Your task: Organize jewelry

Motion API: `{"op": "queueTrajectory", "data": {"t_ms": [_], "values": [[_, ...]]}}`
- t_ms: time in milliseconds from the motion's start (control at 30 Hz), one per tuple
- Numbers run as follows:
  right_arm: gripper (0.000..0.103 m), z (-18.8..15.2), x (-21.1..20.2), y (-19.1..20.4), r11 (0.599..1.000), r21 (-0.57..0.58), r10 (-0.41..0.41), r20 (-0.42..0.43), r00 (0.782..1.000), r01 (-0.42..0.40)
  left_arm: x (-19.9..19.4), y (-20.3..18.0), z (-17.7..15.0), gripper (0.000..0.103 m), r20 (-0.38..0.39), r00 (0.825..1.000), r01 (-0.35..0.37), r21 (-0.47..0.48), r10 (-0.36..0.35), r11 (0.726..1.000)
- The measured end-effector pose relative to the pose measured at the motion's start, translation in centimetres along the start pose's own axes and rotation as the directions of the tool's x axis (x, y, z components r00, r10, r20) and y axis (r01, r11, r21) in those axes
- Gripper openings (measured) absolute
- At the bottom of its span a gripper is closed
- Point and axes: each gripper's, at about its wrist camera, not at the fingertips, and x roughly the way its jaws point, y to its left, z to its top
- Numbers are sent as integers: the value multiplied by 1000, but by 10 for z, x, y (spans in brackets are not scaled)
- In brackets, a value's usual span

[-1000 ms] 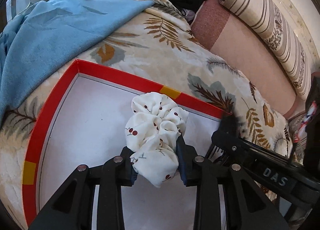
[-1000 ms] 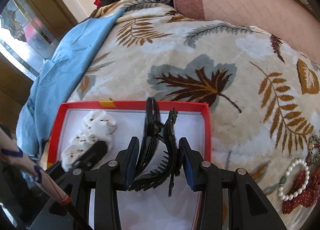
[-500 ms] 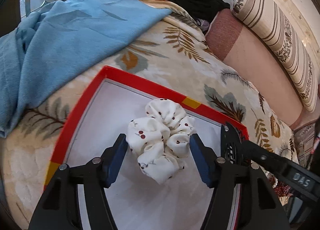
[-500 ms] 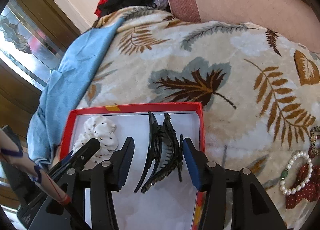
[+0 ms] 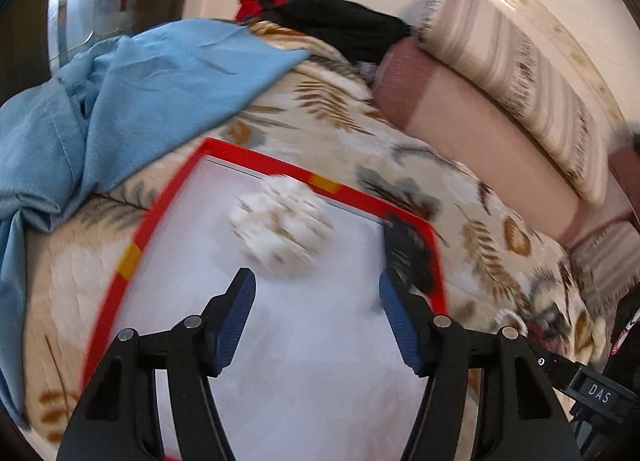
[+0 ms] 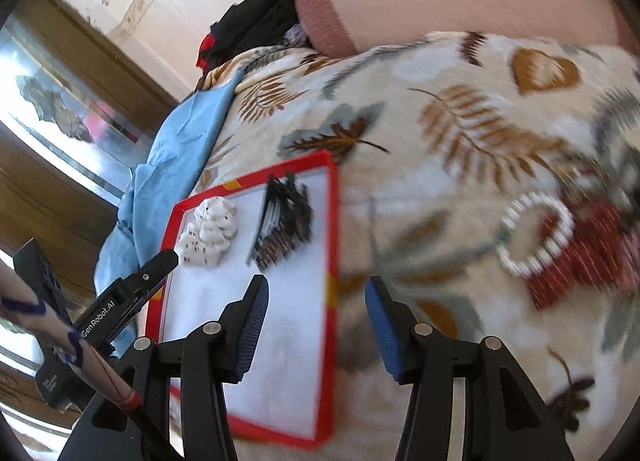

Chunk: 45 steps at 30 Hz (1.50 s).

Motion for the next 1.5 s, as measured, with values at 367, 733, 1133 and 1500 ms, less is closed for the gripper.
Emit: {"op": "queueTrajectory", "data": {"t_ms": [367,733,1133,1500], "values": [[55,-69,-93,-101,991,77,-118,132,984,108,-6,-129,-108,64,-87,992,115,281,-94,953],[66,-67,-132,-166,967,144,-240,251,938,209,15,-175,-127,64,-111,993,76,401,-35,913],[9,-25,-89,-187,965,137,-252,274,928,222,39,-196,-111,64,-130,991,90,469,-32,878],[9,-31,-130,-218,958,261,-211,372,904,117,77,-277,-129,47,-175,980,185,612,-96,769]]}}
